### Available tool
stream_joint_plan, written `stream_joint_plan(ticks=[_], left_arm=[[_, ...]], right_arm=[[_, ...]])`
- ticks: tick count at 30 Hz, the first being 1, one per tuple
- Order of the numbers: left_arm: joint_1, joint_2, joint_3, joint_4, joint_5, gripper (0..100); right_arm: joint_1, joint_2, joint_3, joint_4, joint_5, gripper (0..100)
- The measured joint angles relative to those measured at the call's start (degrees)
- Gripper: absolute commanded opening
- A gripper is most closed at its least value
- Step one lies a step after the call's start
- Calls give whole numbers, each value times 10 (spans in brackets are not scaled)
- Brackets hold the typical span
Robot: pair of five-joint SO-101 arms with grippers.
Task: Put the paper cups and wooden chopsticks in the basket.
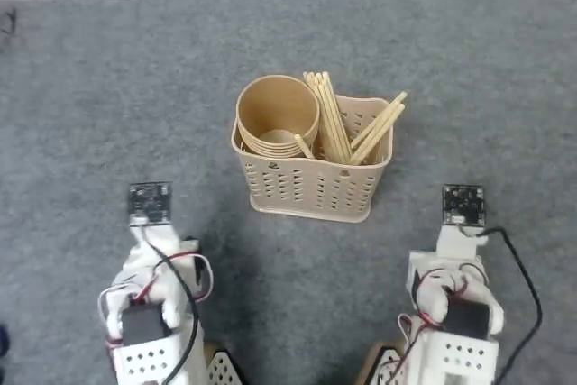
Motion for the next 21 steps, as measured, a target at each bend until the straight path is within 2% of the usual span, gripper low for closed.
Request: stream_joint_plan(ticks=[3,9,21], left_arm=[[-18,0,0,0,0,83],[36,0,0,0,0,83],[45,0,0,0,0,83]], right_arm=[[-4,-6,2,-7,0,6],[-71,2,3,-8,0,6],[-78,2,3,-8,0,6]])
